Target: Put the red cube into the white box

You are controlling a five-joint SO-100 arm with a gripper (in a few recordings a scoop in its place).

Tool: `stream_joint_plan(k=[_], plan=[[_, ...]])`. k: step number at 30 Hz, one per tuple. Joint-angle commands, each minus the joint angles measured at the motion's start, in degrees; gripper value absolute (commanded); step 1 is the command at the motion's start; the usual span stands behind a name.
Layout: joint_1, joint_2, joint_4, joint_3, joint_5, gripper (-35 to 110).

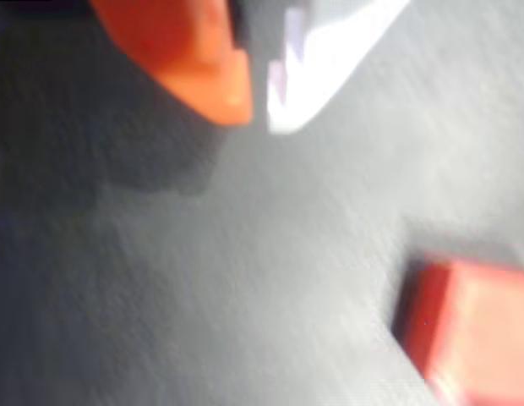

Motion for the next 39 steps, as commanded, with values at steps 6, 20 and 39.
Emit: stream_joint_plan(k=[6,20,39], plan=[[-7.7,-18.9,-9.1,-9.1,6.7,1],[-14.3,-41.0,-19.1,-17.1,13.4,2],[-18.9,-44.6,-12.8,-22.5,31.1,3]])
